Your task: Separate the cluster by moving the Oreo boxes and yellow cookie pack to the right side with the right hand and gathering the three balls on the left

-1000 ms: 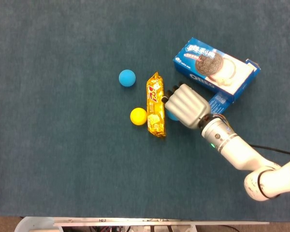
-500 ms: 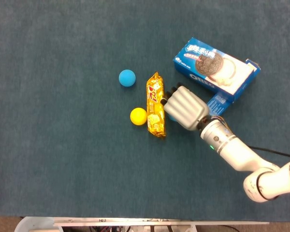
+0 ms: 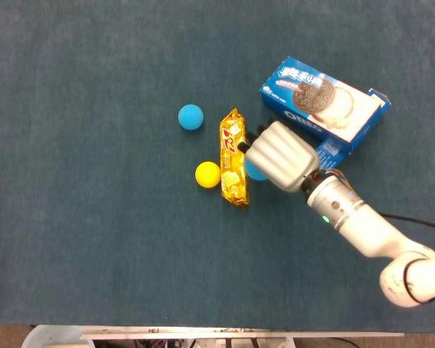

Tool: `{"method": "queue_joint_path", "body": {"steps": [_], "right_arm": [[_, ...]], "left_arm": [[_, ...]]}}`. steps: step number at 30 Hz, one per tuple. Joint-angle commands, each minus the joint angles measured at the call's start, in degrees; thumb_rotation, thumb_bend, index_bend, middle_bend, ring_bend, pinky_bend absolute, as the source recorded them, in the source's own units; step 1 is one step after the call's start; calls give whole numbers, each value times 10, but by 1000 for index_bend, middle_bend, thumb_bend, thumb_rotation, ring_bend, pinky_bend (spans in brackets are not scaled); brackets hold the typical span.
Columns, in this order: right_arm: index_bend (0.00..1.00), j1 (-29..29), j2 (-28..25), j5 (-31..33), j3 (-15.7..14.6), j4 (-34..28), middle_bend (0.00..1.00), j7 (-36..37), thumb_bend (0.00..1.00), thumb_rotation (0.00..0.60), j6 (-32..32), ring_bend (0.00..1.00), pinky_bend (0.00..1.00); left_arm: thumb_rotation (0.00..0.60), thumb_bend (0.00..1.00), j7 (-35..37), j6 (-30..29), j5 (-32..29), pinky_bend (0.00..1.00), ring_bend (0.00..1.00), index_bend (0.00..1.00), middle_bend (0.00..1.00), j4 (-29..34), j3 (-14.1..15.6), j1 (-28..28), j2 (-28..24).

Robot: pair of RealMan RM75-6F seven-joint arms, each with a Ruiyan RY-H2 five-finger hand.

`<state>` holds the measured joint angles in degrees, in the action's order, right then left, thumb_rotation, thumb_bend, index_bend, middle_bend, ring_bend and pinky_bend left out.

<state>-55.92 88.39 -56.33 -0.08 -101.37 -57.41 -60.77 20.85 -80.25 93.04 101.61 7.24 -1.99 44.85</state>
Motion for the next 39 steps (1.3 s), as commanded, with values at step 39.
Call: {"method": "queue_joint_path", "body": {"steps": [39], "right_arm": [[332,-178,105,208,84,111,439,-50,141,600,53,434,486]], "left_arm": [[600,332,-62,-41,14,73,111,181,166,57,10,29,-36]]}}
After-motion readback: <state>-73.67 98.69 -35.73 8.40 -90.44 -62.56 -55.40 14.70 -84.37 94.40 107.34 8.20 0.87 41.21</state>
